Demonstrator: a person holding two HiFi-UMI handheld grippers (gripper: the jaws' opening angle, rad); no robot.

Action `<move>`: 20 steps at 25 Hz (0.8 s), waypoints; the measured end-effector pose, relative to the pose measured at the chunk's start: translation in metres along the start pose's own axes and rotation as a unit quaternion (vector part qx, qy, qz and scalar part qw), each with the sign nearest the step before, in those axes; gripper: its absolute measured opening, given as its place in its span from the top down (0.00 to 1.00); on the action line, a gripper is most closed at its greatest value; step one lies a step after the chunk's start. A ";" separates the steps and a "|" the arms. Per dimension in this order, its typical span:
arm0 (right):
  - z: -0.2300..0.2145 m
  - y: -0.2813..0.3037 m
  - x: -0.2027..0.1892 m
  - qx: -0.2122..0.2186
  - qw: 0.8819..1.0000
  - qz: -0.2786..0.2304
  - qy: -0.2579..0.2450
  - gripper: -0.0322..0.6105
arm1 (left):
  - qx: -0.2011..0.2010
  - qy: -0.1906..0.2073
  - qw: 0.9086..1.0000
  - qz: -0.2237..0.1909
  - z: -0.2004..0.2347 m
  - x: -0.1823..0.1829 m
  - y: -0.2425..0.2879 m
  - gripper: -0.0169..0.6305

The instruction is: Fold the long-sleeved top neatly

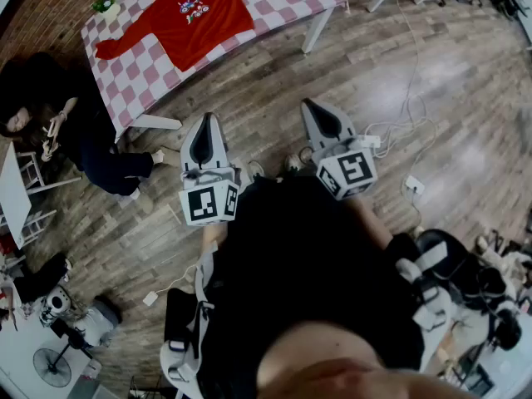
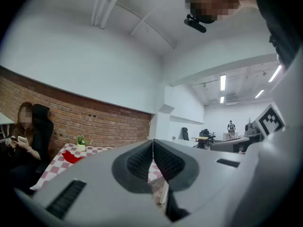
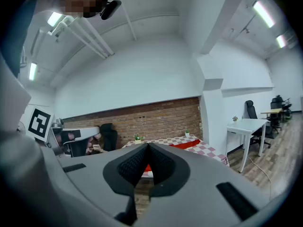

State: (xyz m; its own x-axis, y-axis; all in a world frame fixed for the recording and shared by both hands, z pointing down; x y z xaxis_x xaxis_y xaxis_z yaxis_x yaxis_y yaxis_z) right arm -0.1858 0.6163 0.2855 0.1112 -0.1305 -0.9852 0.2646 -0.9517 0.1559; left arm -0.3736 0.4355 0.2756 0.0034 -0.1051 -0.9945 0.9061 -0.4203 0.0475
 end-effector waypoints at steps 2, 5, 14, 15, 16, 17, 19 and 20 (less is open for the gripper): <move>0.001 0.001 0.000 0.000 1.000 -0.001 -0.001 0.94 | 0.001 0.000 1.000 0.001 0.002 0.000 0.001 0.96; 0.003 0.001 0.000 0.001 1.000 -0.005 0.001 0.94 | 0.001 -0.001 1.000 0.002 0.004 0.000 0.000 0.96; 0.007 -0.005 0.005 -0.034 0.998 -0.039 0.021 0.93 | -0.001 -0.003 1.000 0.005 0.010 -0.004 -0.006 0.96; 0.008 -0.004 0.005 -0.037 0.998 -0.044 0.025 0.91 | -0.001 -0.004 1.000 0.006 0.012 -0.004 -0.006 0.96; 0.009 -0.002 0.004 -0.037 0.998 -0.045 0.027 0.77 | -0.001 -0.004 1.000 0.007 0.014 -0.005 -0.007 0.96; 0.010 0.001 0.003 -0.037 0.998 -0.043 0.028 0.68 | -0.002 -0.005 1.000 0.007 0.016 -0.006 -0.007 0.96; 0.013 0.005 0.000 -0.037 0.998 -0.036 0.027 0.66 | -0.004 -0.007 1.000 0.008 0.020 -0.007 -0.009 0.96; 0.015 0.006 -0.001 -0.037 0.998 -0.032 0.027 0.66 | -0.006 -0.007 1.000 0.009 0.022 -0.008 -0.010 0.96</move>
State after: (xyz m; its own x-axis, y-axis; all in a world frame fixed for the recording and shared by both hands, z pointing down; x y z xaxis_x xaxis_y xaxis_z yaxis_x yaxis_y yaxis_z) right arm -0.1989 0.6066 0.2866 0.1424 -0.0534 -0.9884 0.3427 -0.9341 0.0999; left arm -0.3920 0.4205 0.2849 0.0137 -0.1257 -0.9920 0.9108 -0.4079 0.0642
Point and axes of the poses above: the fingertips, and each gripper's own axes: y forward along the fingers, z to its left, x out of its top, the point moved 9 cm from there along -y, backward along the fingers
